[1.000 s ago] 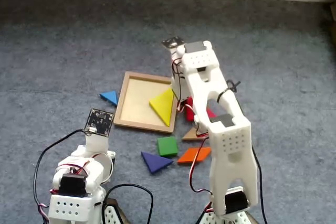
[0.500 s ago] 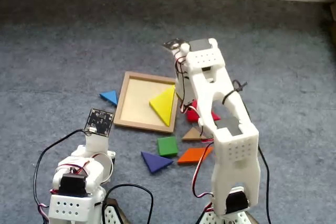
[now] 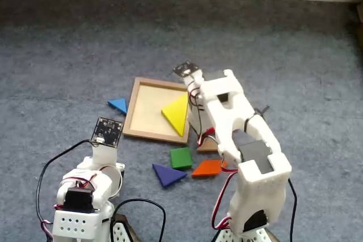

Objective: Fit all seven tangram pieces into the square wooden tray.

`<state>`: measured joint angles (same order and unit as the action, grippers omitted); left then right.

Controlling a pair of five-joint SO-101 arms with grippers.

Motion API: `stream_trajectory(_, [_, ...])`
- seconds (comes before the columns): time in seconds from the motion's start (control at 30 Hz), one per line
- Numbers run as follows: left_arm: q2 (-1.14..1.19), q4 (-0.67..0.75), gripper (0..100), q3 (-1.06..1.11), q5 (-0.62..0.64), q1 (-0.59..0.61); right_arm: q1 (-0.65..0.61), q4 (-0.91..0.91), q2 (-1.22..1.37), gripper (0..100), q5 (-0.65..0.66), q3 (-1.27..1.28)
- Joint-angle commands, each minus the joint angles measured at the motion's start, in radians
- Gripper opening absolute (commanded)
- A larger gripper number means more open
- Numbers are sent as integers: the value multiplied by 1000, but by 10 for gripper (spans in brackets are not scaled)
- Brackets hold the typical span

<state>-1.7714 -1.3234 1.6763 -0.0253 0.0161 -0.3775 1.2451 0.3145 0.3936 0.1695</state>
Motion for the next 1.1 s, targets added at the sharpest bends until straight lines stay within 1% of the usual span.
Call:
stream_trajectory(0.0, [-47,-5,5,19,-5,10,-5,-45,-48,367,9,-2])
stream_trajectory(0.2, [-47,-5,5,19,-5,10,-8,-65,-48,367,14,1])
stream_trajectory(0.3, [-47,-5,5,19,-5,10,-7,-68,-47,367,74,1])
stream_trajectory(0.57, [-47,-5,5,19,-5,10,-2,-74,41,365,87,-2])
stream_trajectory(0.77, [-47,-5,5,19,-5,10,-7,-74,47,361,158,-2])
stream_trajectory(0.97, [-47,-5,5,19,-5,10,-1,-71,47,253,161,-2])
stream_trajectory(1.07, [-47,-5,5,19,-5,10,-1,-21,47,246,221,-7])
